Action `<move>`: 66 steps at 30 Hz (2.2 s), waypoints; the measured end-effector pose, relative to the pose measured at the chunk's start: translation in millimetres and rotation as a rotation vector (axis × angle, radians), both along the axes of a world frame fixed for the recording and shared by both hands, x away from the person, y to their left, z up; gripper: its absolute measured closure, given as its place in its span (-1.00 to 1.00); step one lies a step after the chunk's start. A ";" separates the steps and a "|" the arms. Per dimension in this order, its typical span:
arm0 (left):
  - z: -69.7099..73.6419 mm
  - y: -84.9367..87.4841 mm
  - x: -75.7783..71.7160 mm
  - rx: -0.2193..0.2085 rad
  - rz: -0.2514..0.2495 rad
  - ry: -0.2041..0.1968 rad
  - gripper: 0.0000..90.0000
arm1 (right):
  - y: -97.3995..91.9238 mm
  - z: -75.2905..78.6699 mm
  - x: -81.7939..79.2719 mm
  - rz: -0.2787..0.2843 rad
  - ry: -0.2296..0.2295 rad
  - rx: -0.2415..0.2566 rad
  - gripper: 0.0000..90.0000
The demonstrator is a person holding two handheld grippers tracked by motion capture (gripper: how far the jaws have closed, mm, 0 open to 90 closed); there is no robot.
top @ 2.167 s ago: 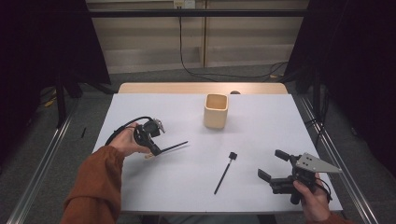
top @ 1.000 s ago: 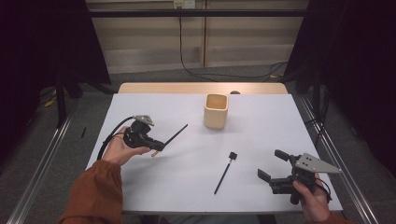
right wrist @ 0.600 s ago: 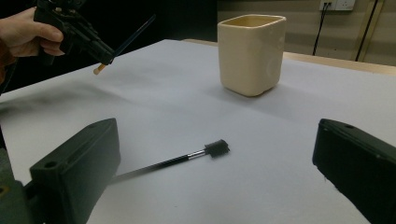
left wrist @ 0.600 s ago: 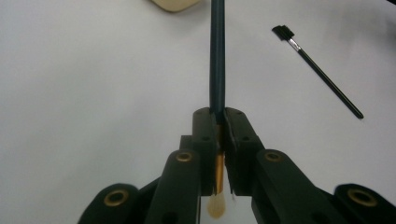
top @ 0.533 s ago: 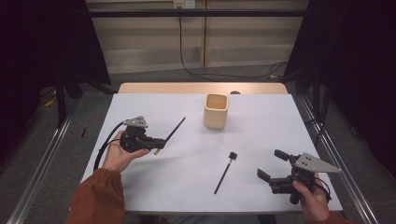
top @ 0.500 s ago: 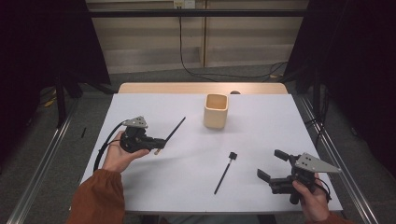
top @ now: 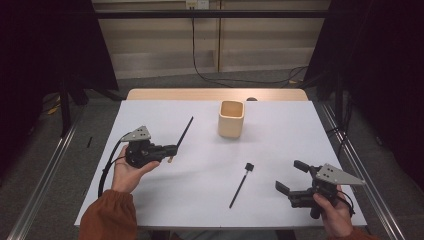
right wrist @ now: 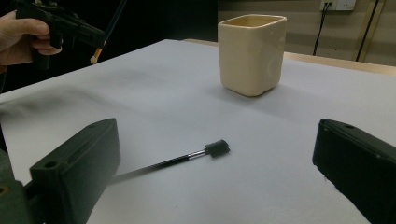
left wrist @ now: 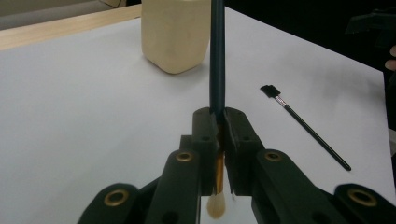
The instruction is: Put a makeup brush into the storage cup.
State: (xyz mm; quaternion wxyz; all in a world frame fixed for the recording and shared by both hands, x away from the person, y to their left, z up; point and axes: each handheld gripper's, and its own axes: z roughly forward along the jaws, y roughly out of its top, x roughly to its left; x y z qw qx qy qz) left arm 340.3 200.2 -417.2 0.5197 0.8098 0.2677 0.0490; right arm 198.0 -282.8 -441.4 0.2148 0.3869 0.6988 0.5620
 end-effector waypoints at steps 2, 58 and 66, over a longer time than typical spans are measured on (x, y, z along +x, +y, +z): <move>0.8 1.1 -2.2 -0.021 0.010 -0.007 0.86 | -0.1 0.1 -0.1 0.000 -0.001 0.000 -1.00; 22.6 -78.2 -52.1 -0.033 -0.281 0.065 0.86 | 2.1 1.9 -2.0 0.017 -0.022 0.005 -1.00; 22.2 -93.7 -54.6 0.063 -0.345 0.119 0.86 | 2.3 2.0 -2.2 0.021 -0.025 0.003 -1.00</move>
